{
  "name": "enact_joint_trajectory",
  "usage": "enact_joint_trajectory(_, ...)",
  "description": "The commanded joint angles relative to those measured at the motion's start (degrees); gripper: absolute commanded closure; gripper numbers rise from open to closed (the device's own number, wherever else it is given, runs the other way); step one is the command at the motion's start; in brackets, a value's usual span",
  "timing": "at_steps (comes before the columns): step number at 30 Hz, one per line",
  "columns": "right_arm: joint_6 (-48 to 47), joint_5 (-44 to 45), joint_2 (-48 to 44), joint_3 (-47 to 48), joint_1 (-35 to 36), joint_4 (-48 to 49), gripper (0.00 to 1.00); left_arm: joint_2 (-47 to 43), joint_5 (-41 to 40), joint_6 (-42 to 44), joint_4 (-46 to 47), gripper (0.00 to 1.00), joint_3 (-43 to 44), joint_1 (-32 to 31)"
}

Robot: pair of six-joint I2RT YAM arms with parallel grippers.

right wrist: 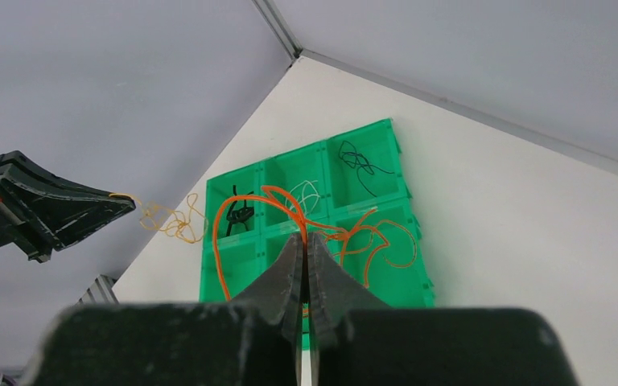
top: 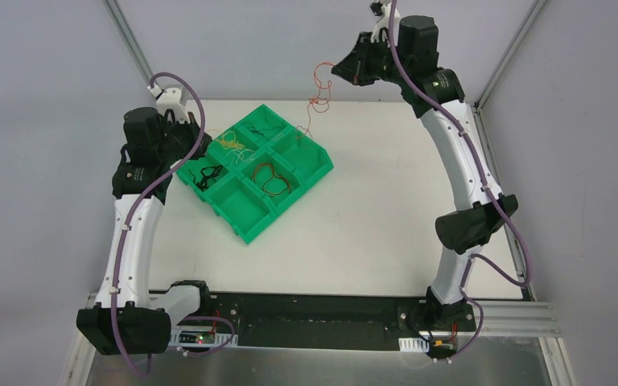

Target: Untangle the cables

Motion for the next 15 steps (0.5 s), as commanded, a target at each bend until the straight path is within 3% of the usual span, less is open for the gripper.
enact_joint_trajectory(1,1.8,1.0,1.0,2.2,1.5,3.8,1.0,-0.1,0.7,-1.1,1.0,1.0,0.5,0.4)
enact_joint_trajectory(15,-4.5,4.8,3.0,-14.2,3.5,10.4,1.0,0.0,1.1,-0.5,0.8,1.0,0.9,1.0)
